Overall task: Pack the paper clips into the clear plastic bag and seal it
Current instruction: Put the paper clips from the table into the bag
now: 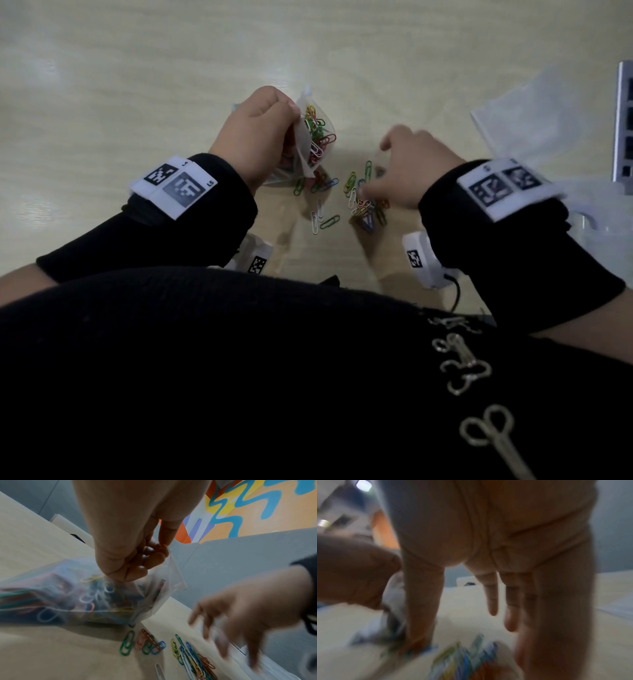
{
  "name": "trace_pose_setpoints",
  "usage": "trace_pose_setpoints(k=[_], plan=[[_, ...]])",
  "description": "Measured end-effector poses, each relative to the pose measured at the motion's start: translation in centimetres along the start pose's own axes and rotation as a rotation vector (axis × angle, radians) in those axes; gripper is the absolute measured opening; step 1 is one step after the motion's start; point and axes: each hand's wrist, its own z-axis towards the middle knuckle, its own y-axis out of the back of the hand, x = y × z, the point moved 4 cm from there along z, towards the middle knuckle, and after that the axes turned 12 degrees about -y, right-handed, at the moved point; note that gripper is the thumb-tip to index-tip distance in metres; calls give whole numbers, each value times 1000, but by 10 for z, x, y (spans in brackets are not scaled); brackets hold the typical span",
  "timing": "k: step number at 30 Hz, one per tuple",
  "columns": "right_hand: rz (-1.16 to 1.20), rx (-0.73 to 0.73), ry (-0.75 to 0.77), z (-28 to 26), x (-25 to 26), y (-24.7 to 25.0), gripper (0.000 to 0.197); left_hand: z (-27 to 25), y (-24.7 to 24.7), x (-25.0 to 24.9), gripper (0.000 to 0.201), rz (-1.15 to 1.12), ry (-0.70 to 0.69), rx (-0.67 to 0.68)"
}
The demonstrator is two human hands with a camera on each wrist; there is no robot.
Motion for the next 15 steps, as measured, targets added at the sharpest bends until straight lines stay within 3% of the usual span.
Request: trace_pose_setpoints(k=[3,7,10,15], plan=[[-127,117,-203,0,-20,-33,97,0,0,0,23,12,0,0],[78,78,-226,1,-15,-53,95,0,-1,0,20,21,2,0],[123,7,-152,3,0,-55,79,-1,-4,-2,17,23,0,12],[135,-189,82,18,13,-53,26,0,-4,-4,10,49,7,20]])
